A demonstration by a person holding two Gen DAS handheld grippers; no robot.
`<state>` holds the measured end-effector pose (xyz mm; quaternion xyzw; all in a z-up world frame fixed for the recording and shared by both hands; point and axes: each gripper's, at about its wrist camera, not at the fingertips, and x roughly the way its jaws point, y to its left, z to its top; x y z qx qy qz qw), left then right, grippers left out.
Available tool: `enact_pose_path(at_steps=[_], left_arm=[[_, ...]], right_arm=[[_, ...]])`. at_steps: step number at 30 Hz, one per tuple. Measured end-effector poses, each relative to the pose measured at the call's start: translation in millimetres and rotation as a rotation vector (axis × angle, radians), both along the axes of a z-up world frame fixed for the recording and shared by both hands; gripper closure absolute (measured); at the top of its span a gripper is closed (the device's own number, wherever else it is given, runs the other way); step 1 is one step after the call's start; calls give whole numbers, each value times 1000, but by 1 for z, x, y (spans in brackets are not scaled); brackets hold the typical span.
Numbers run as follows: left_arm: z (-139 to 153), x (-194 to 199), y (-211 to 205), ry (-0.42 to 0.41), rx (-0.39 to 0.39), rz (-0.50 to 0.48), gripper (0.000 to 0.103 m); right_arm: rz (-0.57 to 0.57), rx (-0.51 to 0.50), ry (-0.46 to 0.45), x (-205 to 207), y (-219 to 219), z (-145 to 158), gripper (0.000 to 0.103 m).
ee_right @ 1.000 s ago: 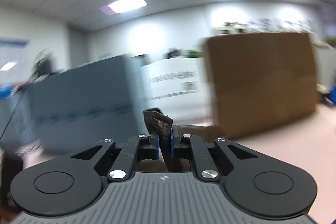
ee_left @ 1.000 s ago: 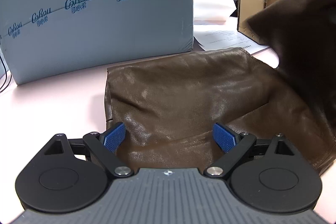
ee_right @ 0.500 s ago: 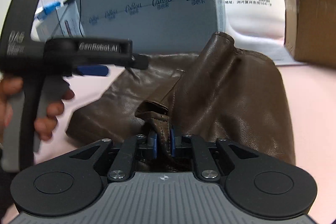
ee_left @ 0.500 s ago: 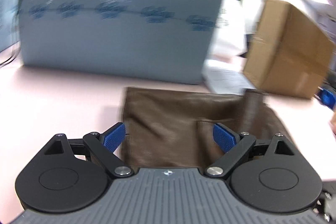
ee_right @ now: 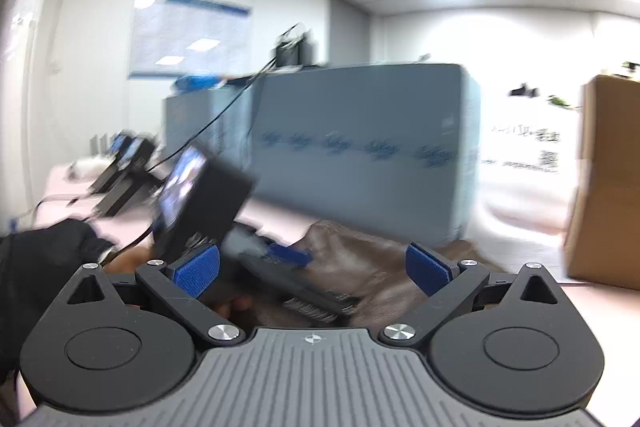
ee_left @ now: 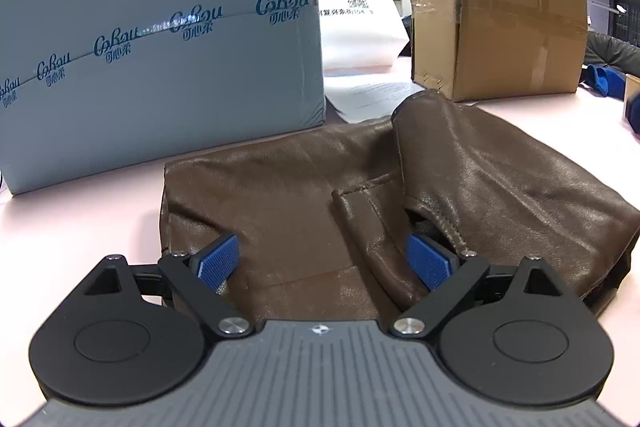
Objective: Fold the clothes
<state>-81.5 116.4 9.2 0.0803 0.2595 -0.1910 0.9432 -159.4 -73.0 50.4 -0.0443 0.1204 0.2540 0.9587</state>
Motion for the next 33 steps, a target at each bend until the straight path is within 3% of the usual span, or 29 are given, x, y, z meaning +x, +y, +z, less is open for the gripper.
enact_pose_path(at_steps=[4,7,9,12,14,16,18,20,27,30,31,32,33], left_arm=[[1,-2,2,2,8,8,11],[1,-5,4,4,8,10,11],[1,-4,5,5,7,11,11],[1,-4,4,3,12,13,11],[1,-5,3,-1,18,13,10],[1,-6,3,-7,24,13,10],[1,-7,2,-12,30,14,10],[1,-8,2,-17,36,15,10],[2,-10,0,-28,54,19,10],[2,-9,1,-18,46,25,11],[2,-8,2,-15,44,27,11],[2,-8,2,-12,41,30,10],[2,-8,2,-9,39,32,10]], right_arm=[[-90,-129,282,39,7,-29,3],[-70,-108,207,30,6,-22,2],[-81,-18,101,16,-6,-7,1],[-233,112,-29,-3,-35,-2,0],[-348,195,32,3,-53,-4,0],[-448,298,172,17,-71,-10,0],[-543,559,410,29,-100,-28,0],[-540,674,464,29,-109,-37,0],[-567,440,439,37,-89,-31,0],[-548,456,446,40,-87,-33,1],[-532,454,446,42,-85,-33,4],[-516,451,447,44,-82,-33,25],[-522,443,445,42,-79,-39,39]])
